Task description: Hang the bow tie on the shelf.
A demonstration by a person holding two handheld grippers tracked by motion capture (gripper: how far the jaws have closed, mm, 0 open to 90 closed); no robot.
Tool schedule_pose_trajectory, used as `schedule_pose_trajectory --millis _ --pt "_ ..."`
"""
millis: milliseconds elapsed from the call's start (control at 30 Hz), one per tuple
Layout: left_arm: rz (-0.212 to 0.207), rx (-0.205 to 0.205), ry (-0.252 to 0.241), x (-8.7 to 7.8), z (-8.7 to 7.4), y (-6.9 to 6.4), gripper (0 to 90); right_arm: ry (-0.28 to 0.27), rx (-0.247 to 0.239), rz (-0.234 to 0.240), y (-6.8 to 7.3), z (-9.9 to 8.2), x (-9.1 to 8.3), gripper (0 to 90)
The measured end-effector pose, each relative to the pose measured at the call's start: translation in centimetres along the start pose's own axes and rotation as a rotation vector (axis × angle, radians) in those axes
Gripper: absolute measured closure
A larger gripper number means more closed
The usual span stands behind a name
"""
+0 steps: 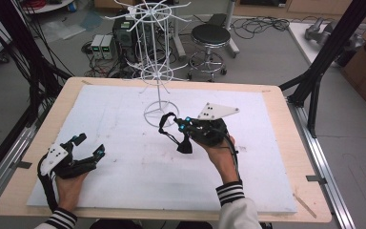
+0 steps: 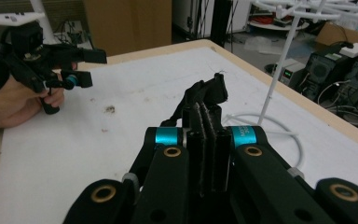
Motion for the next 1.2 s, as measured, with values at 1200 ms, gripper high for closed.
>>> schedule_pose_trajectory --millis 1200 --pt "-0.002 -0.009 -0.002 0.0 0.0 0.1 15.2 -0.119 0.010 -0.080 -3.5 5.9 1.8 88.4"
Point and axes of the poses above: each handheld gripper's, and its own axes: x roughly forward along the jaws, z roughly out of its top, y roughly to its left, the point moved 4 cm from there along x, roughly forward along the jaws, and after that the axes turned 4 degrees about -x, right-handed, at the moved point
